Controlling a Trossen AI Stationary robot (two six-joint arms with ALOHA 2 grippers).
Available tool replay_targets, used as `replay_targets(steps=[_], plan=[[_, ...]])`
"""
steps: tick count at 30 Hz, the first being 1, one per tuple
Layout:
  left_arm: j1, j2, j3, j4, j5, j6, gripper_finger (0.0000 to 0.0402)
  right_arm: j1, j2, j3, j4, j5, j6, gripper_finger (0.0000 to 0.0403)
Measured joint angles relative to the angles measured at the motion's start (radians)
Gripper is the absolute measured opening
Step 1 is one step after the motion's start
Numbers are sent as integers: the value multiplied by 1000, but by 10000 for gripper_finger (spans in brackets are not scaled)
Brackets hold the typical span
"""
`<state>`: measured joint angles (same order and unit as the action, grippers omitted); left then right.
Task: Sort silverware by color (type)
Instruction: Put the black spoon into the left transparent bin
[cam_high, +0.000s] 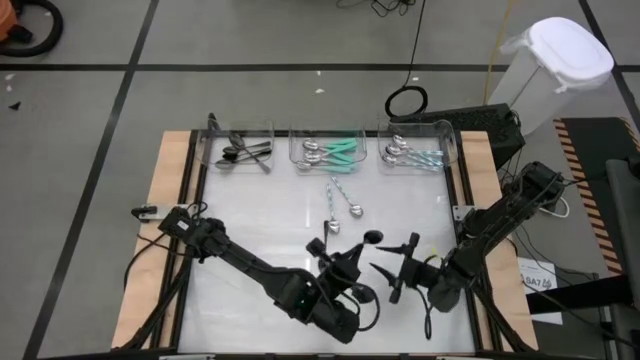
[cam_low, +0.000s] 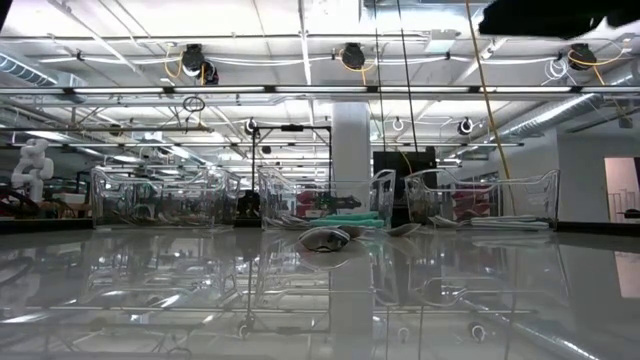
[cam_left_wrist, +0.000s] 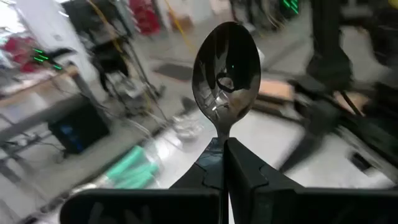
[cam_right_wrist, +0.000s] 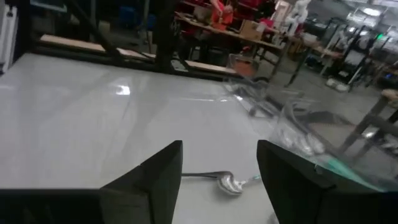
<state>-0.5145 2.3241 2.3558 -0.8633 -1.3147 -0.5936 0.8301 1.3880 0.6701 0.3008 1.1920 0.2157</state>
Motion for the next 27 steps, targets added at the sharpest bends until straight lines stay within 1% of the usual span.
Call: replay_targets(steps=[3, 6, 8, 11, 14, 16, 20, 23, 25, 27], plan=[[30, 4, -2, -2, 125, 19, 3, -36, 0, -65, 103, -58, -23, 201], [56, 13, -5, -36, 216, 68, 3, -60, 0, -104, 107, -90, -28, 201], [80, 15, -6, -32, 304, 146, 3, -67, 0, -118, 94, -96, -30, 201], [141, -8, -6, 2, 432, 309, 3, -83, 0, -133, 72, -96, -54, 201], [225, -53, -6, 23, 522, 415, 3, -100, 0, -138, 68, -95, -102, 201], [279, -77, -3, 41, 566, 458, 3, -108, 0, -138, 66, -95, -127, 201], [359, -88, -3, 43, 584, 526, 3, -123, -8, -138, 36, -96, -157, 201], [410, -87, -5, 9, 651, 520, 3, -131, -10, -138, -19, -96, -155, 201], [433, -91, -42, 9, 682, 495, 3, -131, -10, -138, -57, -96, -154, 201], [439, -92, -119, 42, 687, 466, 3, -131, -18, -138, -95, -96, -168, 201]])
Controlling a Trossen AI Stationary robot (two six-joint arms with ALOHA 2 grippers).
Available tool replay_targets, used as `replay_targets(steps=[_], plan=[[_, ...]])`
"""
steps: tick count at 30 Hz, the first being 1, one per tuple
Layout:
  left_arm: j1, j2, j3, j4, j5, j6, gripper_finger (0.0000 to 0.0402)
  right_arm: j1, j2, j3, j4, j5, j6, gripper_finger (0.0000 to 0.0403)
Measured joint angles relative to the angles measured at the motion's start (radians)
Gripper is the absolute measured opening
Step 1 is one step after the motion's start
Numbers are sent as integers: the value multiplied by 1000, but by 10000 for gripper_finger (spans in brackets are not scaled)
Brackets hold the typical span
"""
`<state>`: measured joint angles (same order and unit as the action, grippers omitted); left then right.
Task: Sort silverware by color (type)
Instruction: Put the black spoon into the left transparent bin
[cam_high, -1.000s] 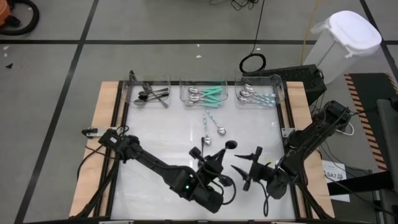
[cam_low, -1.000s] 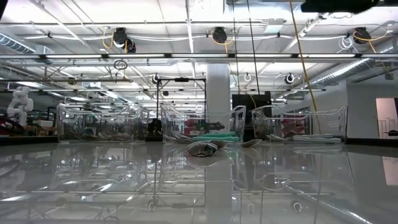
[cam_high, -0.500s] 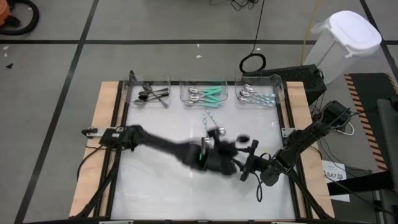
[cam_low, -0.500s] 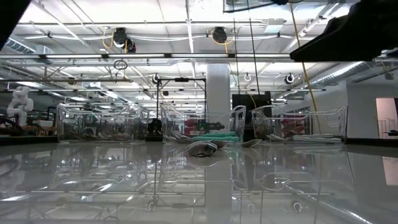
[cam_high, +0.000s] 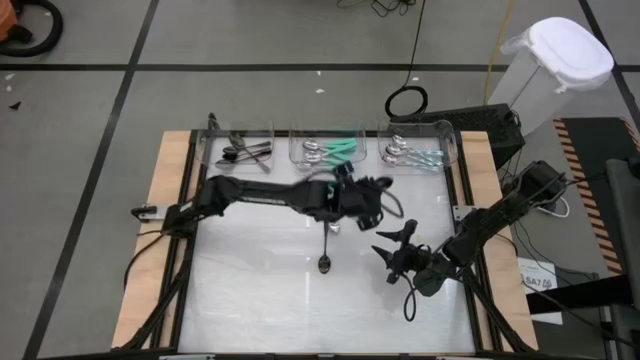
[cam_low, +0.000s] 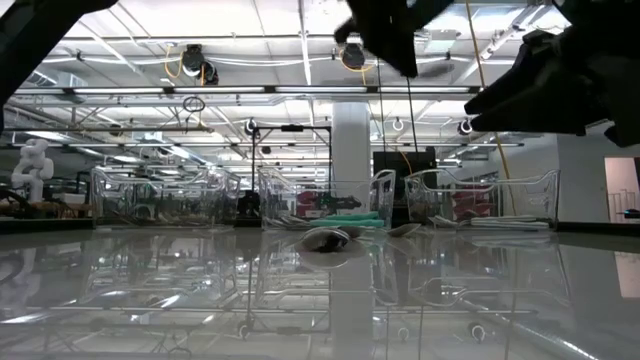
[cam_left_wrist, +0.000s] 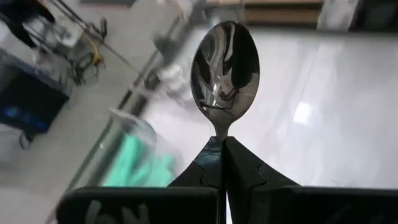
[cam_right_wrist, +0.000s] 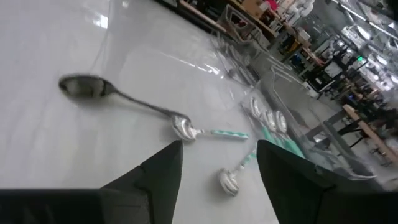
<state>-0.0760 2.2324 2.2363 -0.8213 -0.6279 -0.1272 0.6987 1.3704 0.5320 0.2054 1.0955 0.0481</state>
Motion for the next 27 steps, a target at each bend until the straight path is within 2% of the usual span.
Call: replay_targets(steps=[4, 6, 10, 14, 17, 20, 22, 24, 27], plan=[[-19, 12, -172, 107, 10, -50, 3, -6, -63, 0, -60, 1, -48, 201], [-30, 7, -260, 238, -1, -74, 3, -11, -115, 0, -87, 1, -71, 201], [-49, -24, -428, 386, -106, -134, 3, -11, -242, 0, -222, -2, -58, 201], [-59, -145, -650, 587, -198, -212, 3, -10, -375, -2, -445, -85, 102, 201], [-64, -256, -868, 819, -200, -246, 3, -10, -460, -46, -487, -107, 154, 201], [-76, -341, -1072, 1108, -196, -233, 3, -12, -530, -112, -402, -114, 140, 201], [-80, -382, -1176, 1316, -196, -222, 3, -25, -557, -158, -278, -116, 94, 201], [-81, -394, -1241, 1506, -181, -208, 3, -46, -571, -204, -119, -136, 32, 201], [-82, -391, -1296, 1681, -172, -192, 3, -99, -563, -260, 146, -184, -13, 201]])
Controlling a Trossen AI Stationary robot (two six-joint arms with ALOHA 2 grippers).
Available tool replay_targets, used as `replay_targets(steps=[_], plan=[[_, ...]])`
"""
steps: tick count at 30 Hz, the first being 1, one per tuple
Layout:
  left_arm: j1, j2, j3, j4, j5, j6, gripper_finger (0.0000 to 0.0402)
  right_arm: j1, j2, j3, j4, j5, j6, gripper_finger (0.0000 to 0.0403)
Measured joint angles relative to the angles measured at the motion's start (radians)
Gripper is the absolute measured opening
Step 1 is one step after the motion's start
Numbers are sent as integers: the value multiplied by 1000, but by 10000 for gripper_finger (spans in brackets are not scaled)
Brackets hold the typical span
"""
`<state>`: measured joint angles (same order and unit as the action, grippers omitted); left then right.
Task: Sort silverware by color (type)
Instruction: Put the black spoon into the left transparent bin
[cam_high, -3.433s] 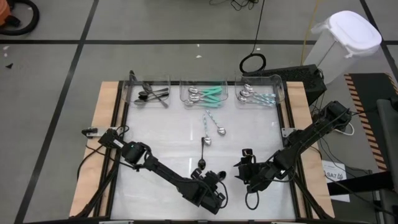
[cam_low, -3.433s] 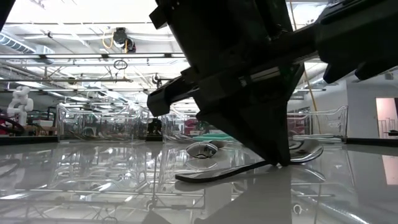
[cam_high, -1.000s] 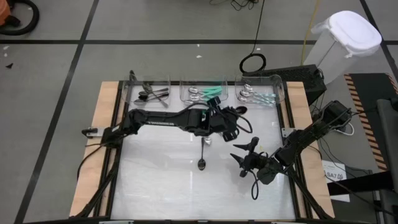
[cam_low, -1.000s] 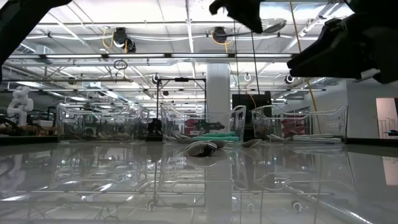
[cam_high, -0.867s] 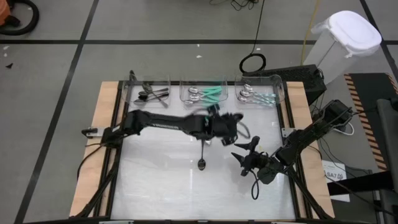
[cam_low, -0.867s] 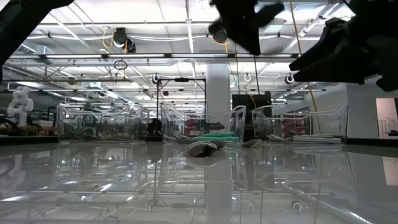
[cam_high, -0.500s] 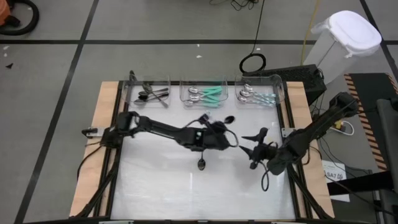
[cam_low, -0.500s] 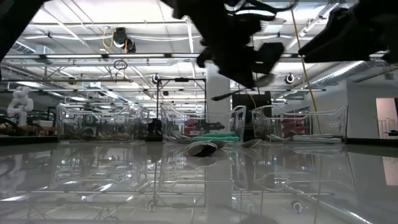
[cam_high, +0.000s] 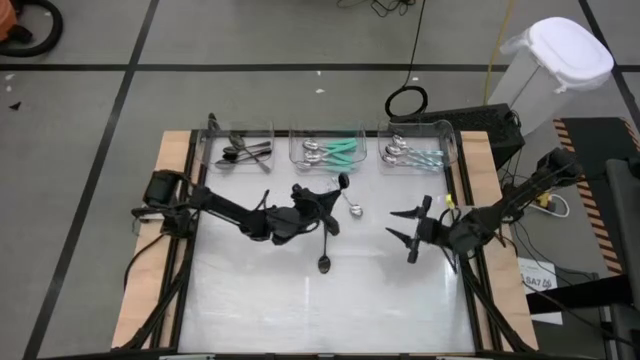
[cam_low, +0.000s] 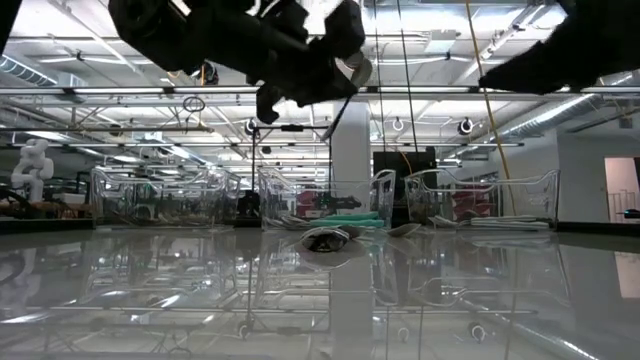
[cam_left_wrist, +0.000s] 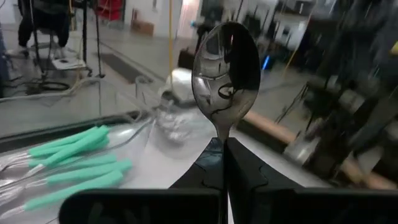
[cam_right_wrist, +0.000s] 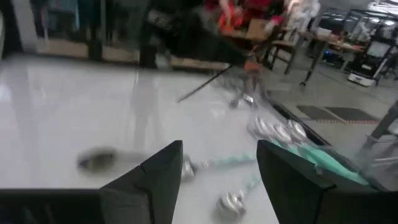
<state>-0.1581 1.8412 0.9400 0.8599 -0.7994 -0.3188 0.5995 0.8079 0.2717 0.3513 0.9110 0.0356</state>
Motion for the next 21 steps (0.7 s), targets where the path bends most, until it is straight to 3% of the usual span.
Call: replay_targets(steps=[3, 8, 15, 21], plan=[[-6, -3, -4, 84, 2, -32, 3, -56, 34, -37, 173, -43, 19, 201], [-41, -2, -4, 186, 2, 17, 3, -138, 138, -51, 300, -100, 84, 201], [-61, -1, -4, 198, -14, 44, 3, -226, 366, -38, 605, -251, 118, 201], [-64, -1, -4, 199, -14, 46, 3, -273, 550, 84, 639, -321, 118, 201]])
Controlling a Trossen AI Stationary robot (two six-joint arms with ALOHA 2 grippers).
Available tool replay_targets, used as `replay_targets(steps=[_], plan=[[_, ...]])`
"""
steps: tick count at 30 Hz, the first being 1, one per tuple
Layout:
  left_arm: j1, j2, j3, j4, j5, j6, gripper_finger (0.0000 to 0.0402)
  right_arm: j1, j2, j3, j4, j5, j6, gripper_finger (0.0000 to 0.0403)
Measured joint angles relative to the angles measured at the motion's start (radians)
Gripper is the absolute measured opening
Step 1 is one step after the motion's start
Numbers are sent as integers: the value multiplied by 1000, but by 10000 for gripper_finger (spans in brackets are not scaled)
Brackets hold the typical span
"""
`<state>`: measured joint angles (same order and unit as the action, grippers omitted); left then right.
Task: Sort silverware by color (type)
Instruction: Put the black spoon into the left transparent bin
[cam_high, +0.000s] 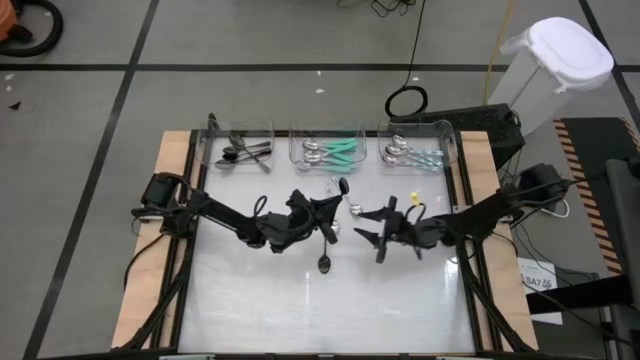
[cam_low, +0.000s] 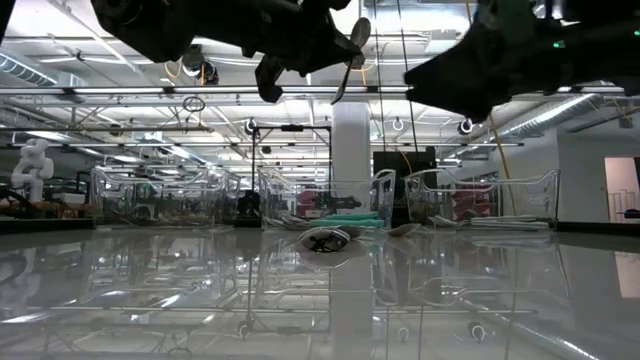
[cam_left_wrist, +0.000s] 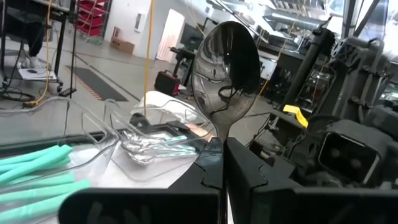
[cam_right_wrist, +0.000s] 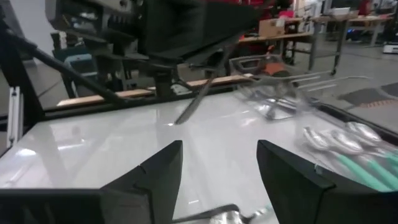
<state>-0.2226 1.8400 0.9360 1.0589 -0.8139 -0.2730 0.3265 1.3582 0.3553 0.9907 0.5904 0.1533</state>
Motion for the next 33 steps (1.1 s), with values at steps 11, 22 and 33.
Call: replay_targets(steps=[11, 22, 33], plan=[[-30, 0, 0, 2, -42, 75, 3, -64, 211, 174, 16, -18, 83, 201], [-36, 0, 0, 1, -45, 104, 3, -112, 312, 224, 137, -228, 96, 201], [-36, 0, 0, -4, -43, 109, 3, -146, 327, 241, 149, -230, 67, 189]])
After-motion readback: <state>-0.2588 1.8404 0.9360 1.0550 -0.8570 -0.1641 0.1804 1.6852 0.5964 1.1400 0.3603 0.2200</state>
